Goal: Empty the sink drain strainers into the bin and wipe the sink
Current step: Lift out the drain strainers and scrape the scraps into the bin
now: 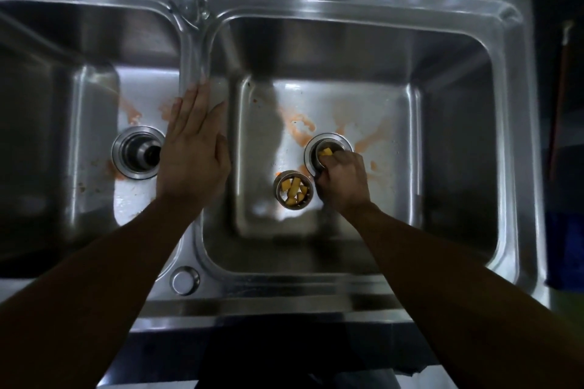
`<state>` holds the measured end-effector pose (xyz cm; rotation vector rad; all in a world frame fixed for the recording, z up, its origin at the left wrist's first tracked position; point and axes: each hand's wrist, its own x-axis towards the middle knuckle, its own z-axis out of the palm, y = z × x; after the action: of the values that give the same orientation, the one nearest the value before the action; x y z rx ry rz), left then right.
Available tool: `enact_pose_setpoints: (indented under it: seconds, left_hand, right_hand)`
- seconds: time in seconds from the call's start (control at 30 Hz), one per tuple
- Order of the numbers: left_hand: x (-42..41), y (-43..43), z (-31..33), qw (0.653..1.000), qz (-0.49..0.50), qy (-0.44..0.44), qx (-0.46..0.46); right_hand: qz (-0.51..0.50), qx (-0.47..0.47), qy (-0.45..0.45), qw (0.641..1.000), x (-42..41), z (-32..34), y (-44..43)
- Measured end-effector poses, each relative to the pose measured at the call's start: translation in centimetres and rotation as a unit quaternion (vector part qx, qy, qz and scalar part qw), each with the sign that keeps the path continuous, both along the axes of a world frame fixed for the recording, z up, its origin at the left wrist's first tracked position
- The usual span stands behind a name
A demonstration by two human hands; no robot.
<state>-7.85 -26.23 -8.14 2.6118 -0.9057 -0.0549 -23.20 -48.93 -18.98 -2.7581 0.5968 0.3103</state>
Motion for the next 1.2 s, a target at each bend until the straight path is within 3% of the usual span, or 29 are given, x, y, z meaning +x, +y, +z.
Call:
enact_pose_setpoints:
  seconds: [0.13,0.33,0.47,0.53,0.67,0.8,0.93,1.2]
  left_hand:
    - [0.0,0.1,0.0,1.0,-0.001,0.002,-0.002]
    - [0.0,0.3,0.1,1.0,-0.001,0.011,-0.002]
    - [0.0,0.1,0.2,1.0,-0.003,0.01,-0.003]
    - [0.0,0.1,0.3,1.0,-0.001,0.013,-0.001]
    - [0.0,0.0,0.4,1.0,-0.004,0.009,-0.005]
    - [0.1,0.0,0.2,1.0,0.001,0.01,-0.019]
    - [0.1,0.1,-0.2,0.999,0.005,0.009,-0.037]
    - [0.2,0.2,-0.7,0.999,0.006,0.001,-0.051]
  right_hand:
    - [0.006,-0.018,-0.031,0.999,-0.4,0.4,-0.1]
    - [-0.064,0.017,-0.11,0.992,-1.8,2.0,-0.3]
    - [-0.049,0.038,-0.131,0.989,-3.0,3.7,-1.2]
    - [-0.08,0.089,-0.118,0.986,-3.5,4.9,-1.6]
    - [-0.062,0.092,-0.086,0.99,-4.1,6.7,-2.1]
    - [-0.133,0.169,-0.064,0.975,-4.0,7.3,-2.0]
    - [-0.094,0.133,0.001,0.987,-5.0,5.9,-1.9]
    - [-0.074,0.136,0.042,0.987,-5.8,3.8,-1.7]
